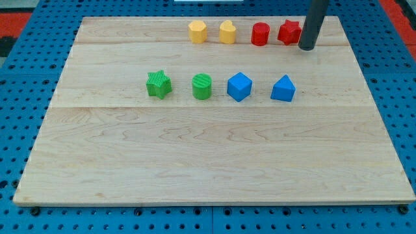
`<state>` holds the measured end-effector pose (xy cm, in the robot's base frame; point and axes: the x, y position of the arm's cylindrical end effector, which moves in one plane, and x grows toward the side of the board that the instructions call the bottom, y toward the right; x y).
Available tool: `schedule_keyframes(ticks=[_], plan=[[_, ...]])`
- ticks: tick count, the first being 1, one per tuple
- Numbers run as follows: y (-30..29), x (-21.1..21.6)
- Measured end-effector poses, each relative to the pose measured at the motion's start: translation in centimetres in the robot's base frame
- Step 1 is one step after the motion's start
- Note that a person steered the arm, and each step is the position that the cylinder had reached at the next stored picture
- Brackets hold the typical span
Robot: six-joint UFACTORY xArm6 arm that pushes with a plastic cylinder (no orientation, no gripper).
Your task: Move the line of blocks left and down
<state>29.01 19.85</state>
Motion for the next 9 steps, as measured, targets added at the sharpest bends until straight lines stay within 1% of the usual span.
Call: schedule_keyframes(ticks=[1,3,4,5,6,7,8,9], plan=[[-1.2,-2.3],[1.2,-4.6],[-5.0,-4.9],[-8.8,-4.1],[-4.6,-6.4],[-3.7,-8.5],[-8.1,-9.6],[-13.2,-8.0]])
